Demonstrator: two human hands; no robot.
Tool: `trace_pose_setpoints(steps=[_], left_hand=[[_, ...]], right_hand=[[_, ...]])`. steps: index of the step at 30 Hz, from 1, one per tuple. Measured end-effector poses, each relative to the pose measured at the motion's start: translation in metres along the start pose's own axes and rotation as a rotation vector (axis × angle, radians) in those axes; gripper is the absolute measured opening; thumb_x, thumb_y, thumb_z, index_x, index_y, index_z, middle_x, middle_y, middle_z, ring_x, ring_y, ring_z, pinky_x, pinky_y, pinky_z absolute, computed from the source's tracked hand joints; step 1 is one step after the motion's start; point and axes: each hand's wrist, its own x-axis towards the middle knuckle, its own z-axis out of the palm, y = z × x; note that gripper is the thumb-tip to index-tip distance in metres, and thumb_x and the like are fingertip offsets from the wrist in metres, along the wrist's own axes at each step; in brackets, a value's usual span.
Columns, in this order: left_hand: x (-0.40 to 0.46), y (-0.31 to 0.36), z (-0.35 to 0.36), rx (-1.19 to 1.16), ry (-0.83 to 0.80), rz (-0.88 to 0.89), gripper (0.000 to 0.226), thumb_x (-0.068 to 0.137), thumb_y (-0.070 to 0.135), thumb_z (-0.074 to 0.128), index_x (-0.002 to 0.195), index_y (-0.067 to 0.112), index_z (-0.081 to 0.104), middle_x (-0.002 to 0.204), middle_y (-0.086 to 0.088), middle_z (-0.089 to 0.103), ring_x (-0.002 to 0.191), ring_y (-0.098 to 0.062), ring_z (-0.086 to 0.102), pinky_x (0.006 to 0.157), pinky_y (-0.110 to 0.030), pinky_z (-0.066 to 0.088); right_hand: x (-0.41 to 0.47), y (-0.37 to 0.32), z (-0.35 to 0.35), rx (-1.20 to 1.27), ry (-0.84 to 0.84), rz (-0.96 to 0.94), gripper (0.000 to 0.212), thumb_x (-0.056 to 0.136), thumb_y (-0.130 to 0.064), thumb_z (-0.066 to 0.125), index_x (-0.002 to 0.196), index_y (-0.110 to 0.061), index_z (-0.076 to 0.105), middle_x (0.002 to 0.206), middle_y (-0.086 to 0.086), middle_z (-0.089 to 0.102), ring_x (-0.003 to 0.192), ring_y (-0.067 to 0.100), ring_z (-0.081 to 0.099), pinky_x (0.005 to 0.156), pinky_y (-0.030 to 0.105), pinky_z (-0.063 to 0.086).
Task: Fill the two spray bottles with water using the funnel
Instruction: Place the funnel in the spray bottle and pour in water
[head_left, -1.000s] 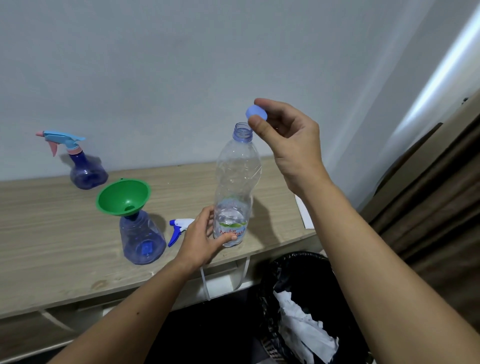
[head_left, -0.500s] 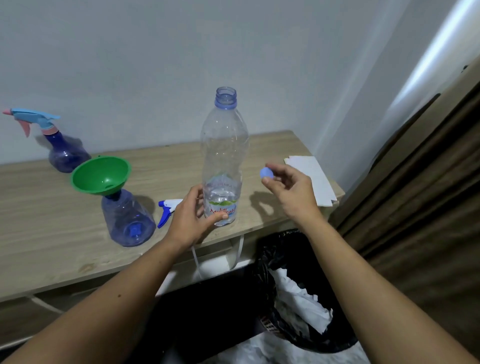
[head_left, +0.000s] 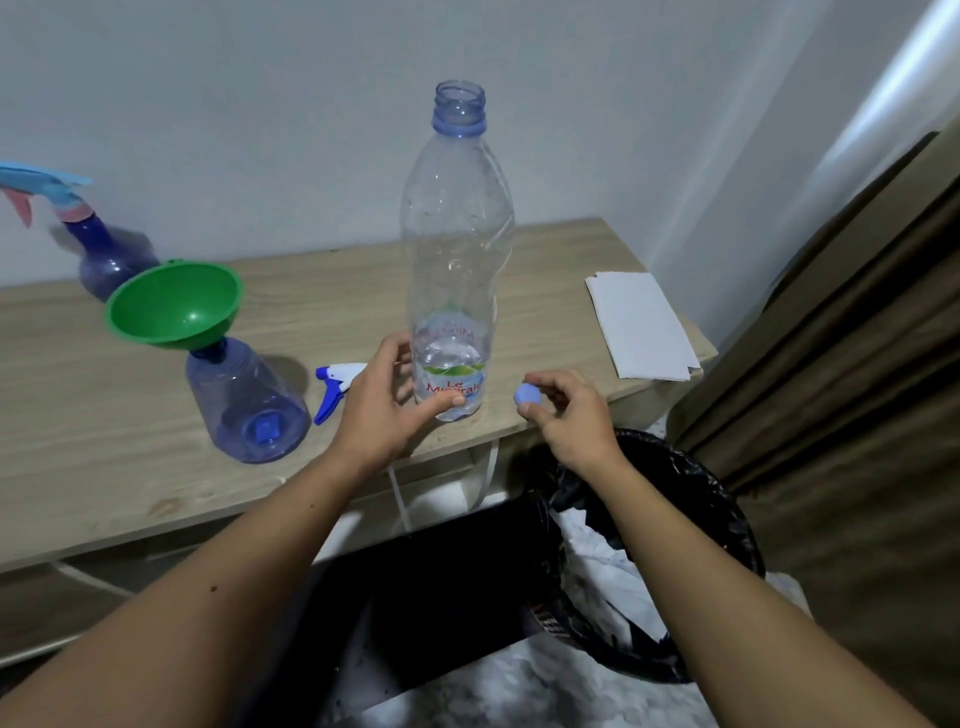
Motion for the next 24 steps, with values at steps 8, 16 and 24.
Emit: trace_pose_setpoints(steps=[8, 16, 24], left_hand=[[-0.001, -0.004, 0.005, 0.044, 0.018, -0.017, 0.077, 0.084, 0.019, 0.095, 0.149, 0.021, 0.052, 0.144, 0.001, 0.068, 0.127, 0.001, 0.068, 0.105, -0.019, 0.056], [-0.006, 0.008, 0.007, 0.122, 0.029, 0.002, 0.117, 0.081, 0.043, 0.096, 0.171, 0.025, 0.024, 0.168, 0.006, 0.049, 0.149, -0.006, 0.051, 0.122, -0.029, 0.045], [-0.062, 0.023, -0.014, 0.116, 0.169, 0.077, 0.091, 0.080, 0.039, 0.095, 0.156, 0.017, 0.049, 0.143, -0.001, 0.065, 0.130, -0.010, 0.066, 0.114, -0.029, 0.053]], right_hand=[[-0.006, -0.012, -0.003, 0.032, -0.022, 0.018, 0.051, 0.081, -0.011, 0.089, 0.128, -0.018, 0.070, 0.128, -0.001, 0.063, 0.116, 0.006, 0.064, 0.110, 0.030, 0.052], [-0.012, -0.070, -0.019, 0.142, 0.027, -0.122, 0.057, 0.084, -0.019, 0.087, 0.135, -0.026, 0.063, 0.134, -0.007, 0.062, 0.125, 0.011, 0.056, 0.100, 0.010, 0.038], [-0.024, -0.140, 0.007, 0.316, 0.040, -0.167, 0.101, 0.069, -0.042, 0.095, 0.151, -0.021, 0.040, 0.149, -0.006, 0.049, 0.139, 0.008, 0.049, 0.113, 0.017, 0.040]])
